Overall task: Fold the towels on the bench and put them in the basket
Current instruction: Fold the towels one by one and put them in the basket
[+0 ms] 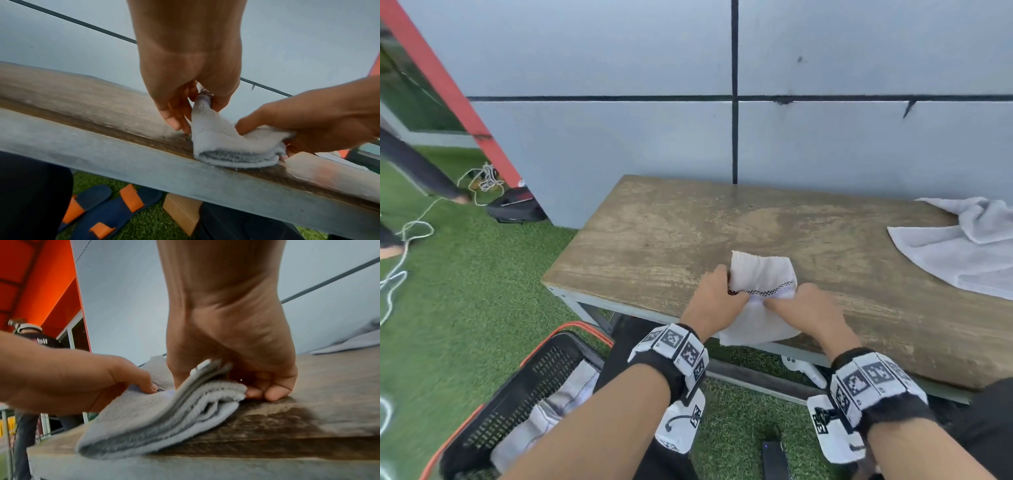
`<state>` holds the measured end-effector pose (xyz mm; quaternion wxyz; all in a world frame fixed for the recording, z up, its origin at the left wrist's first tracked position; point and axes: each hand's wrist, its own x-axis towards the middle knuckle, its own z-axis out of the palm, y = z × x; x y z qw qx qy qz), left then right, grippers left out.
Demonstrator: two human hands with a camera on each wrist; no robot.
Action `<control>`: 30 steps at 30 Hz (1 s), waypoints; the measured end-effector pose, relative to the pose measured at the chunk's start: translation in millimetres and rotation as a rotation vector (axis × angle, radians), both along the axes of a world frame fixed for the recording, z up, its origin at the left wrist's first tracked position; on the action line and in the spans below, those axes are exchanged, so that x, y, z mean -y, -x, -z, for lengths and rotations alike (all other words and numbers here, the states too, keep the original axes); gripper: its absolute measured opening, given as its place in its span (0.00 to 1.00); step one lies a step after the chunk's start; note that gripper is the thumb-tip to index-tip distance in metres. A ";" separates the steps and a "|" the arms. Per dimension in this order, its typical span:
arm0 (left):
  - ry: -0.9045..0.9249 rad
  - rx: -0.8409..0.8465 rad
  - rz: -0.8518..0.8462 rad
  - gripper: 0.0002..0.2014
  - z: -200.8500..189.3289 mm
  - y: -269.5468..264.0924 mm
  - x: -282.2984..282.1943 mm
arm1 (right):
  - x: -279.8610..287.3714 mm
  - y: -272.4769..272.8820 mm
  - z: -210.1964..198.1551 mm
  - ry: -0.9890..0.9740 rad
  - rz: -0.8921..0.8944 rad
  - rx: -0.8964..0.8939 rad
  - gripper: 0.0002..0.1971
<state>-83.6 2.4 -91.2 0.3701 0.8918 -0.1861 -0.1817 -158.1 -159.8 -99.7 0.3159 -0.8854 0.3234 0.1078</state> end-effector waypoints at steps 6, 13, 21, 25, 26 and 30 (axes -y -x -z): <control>0.077 -0.009 -0.097 0.17 -20.0 2.6 -37.6 | -22.2 -19.1 -17.3 -0.239 -0.082 0.103 0.19; 0.105 0.113 -0.271 0.13 -63.8 -8.4 -108.2 | -77.3 -44.4 -39.3 -0.412 -0.278 0.301 0.20; 0.113 0.101 -0.355 0.14 -130.4 -52.4 -234.5 | -176.4 -93.8 -79.8 -0.554 -0.499 0.412 0.21; 0.129 0.034 -0.434 0.14 -126.6 -77.4 -301.1 | -241.0 -129.4 -75.0 -0.524 -0.605 0.416 0.17; 0.136 0.010 -0.462 0.15 -118.9 -83.1 -317.3 | -258.2 -137.0 -69.9 -0.511 -0.620 0.428 0.16; 0.189 -0.074 -0.594 0.14 -58.0 -99.6 -383.5 | -324.8 -160.9 -27.1 -0.439 -0.706 0.475 0.14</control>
